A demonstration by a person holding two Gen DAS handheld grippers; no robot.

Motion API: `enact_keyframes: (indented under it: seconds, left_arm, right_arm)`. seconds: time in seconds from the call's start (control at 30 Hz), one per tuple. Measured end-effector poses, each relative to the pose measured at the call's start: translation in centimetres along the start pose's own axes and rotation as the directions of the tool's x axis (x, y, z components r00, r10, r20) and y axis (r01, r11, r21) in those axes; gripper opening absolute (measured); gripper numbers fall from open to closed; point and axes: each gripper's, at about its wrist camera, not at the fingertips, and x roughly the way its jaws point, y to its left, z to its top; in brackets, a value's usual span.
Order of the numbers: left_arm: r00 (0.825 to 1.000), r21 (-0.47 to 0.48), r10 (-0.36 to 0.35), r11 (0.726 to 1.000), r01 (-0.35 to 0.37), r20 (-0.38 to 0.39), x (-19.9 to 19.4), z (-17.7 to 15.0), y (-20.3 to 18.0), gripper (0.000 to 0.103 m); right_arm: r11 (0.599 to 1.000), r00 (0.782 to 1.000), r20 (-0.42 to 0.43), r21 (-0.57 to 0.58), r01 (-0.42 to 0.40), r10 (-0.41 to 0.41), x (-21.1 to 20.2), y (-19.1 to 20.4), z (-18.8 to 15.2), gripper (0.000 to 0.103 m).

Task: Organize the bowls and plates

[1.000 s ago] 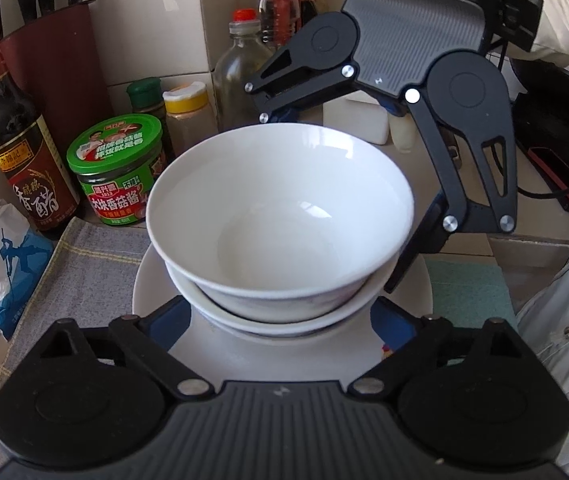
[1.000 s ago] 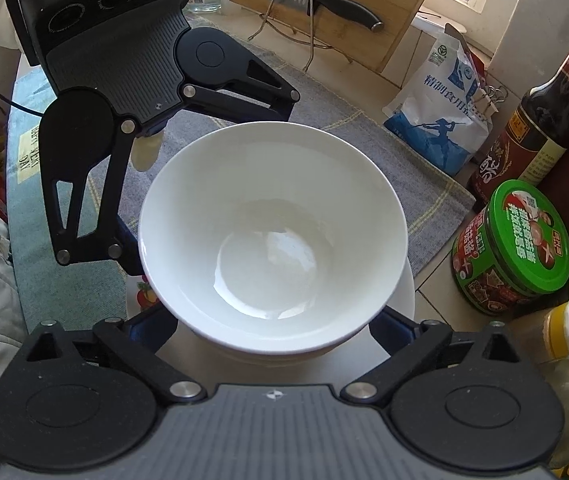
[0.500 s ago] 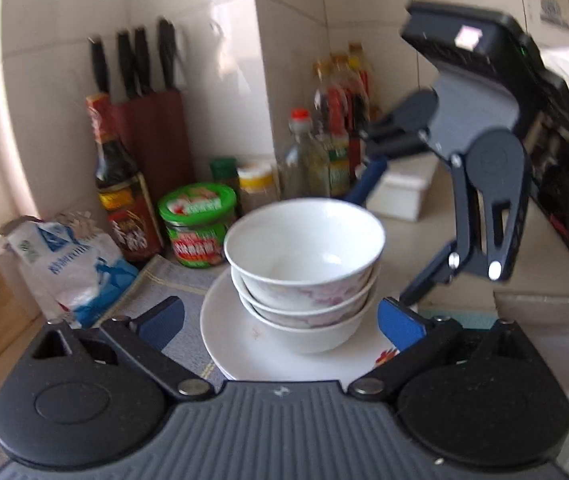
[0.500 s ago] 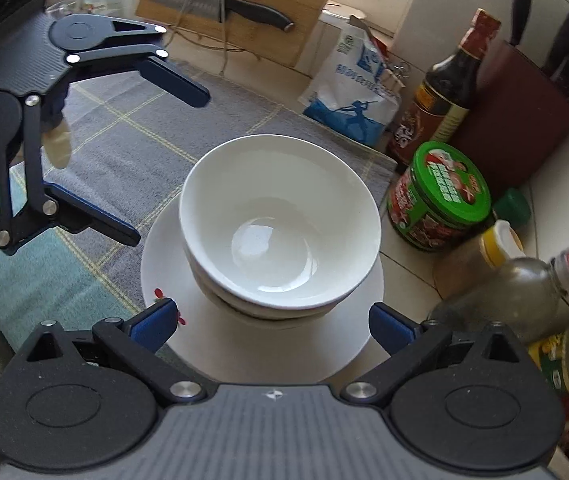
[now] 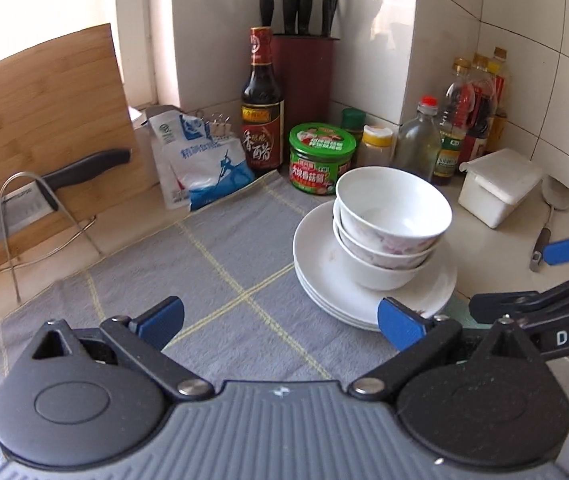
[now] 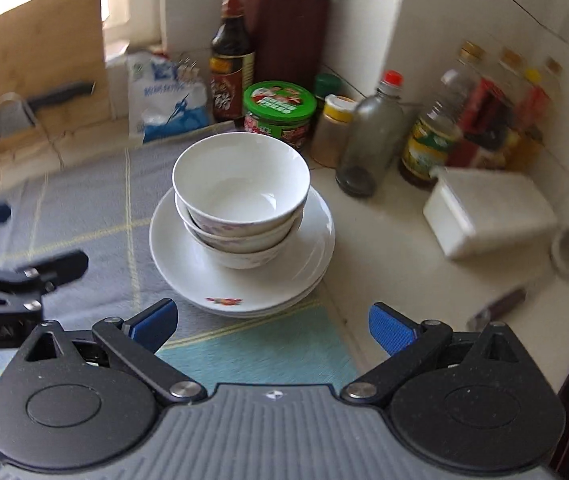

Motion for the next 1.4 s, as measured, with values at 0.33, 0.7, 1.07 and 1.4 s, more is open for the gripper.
enact_keyframes:
  seconds: [0.33, 0.7, 1.07, 1.4]
  left_arm:
    - [1.0, -0.002, 0.02, 1.0, -0.02, 0.014, -2.5, -0.3, 0.0, 0.102]
    - [0.999, -0.021, 0.042, 0.999, -0.041, 0.024, -3.2, -0.1, -0.1, 0.102]
    - [0.999, -0.015, 0.043, 0.999, -0.042, 0.026, -3.3, 0.1, -0.4, 0.102]
    - [0.998, -0.014, 0.049, 0.999, -0.049, 0.034, -3.5, 0.5, -0.6, 0.102]
  right_arm:
    - [0.993, 0.994, 0.095, 0.107, 0.052, -0.062, -3.1, 1.0, -1.7, 0.103]
    - [0.993, 0.992, 0.117, 0.111, 0.024, -0.037, -3.6, 0.9, -1.4, 0.103]
    - [0.993, 0.99, 0.134, 0.114, 0.02, -0.035, -3.9, 0.5, -1.4, 0.103]
    - [0.994, 0.989, 0.143, 0.108, 0.019, -0.035, -4.3, 0.6, -1.3, 0.103]
